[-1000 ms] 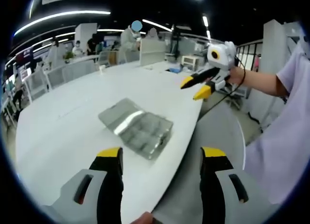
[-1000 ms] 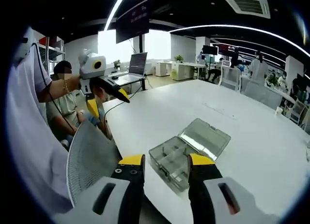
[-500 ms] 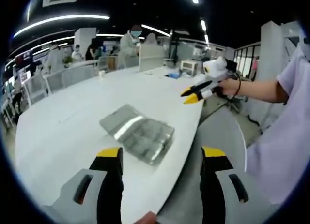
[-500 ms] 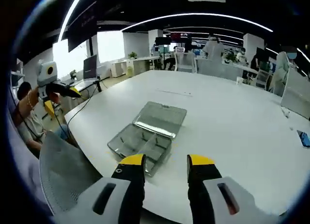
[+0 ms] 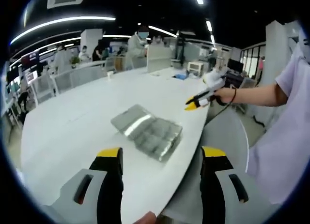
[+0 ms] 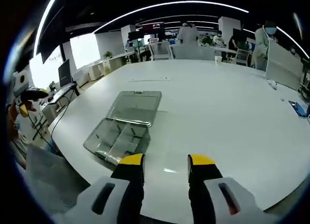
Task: Insert the divider into the dual guide fixture by aligning both edges with the guide slots and pushing it downward to the bottom, including one-sided entry, uneven engagement, binding, and posture correction.
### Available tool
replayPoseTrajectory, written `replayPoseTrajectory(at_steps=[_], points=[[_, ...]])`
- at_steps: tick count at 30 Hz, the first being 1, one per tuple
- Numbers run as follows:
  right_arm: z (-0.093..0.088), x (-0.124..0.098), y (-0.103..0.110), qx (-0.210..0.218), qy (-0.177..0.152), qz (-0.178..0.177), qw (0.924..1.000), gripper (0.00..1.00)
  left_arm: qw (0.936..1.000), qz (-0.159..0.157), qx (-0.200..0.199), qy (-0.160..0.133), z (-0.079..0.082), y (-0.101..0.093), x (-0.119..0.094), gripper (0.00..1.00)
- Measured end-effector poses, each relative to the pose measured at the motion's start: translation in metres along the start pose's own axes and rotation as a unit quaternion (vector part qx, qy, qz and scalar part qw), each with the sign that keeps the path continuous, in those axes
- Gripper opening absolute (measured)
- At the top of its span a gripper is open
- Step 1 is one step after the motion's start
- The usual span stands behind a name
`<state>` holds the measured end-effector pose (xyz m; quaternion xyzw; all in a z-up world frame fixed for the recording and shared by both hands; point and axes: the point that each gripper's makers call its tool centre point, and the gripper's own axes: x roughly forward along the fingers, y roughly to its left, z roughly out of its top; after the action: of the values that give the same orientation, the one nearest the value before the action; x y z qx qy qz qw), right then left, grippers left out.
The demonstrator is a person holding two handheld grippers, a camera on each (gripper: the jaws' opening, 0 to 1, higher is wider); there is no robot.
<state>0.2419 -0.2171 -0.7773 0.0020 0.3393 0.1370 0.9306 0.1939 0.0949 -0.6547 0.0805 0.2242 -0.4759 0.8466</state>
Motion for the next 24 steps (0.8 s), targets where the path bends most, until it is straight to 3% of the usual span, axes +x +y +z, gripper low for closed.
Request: replayPoseTrajectory(at_steps=[5, 14, 24], points=[[-0.008, 0.011, -0.003, -0.002, 0.023, -0.008, 0.9997, 0.35, 1.0, 0.004, 0.0, -0.001, 0.0, 0.003, -0.004, 0.63], [-0.034, 0.042, -0.021, 0.03, 0.069, -0.056, 0.9957, 0.34, 0.9999, 0.011, -0.001, -0.001, -0.003, 0.009, -0.01, 0.63], [-0.048, 0.065, -0.019, 0.034, 0.104, -0.072, 0.9914, 0.37, 0.9998, 0.019, -0.005, 0.004, -0.006, 0.019, -0.018, 0.62]])
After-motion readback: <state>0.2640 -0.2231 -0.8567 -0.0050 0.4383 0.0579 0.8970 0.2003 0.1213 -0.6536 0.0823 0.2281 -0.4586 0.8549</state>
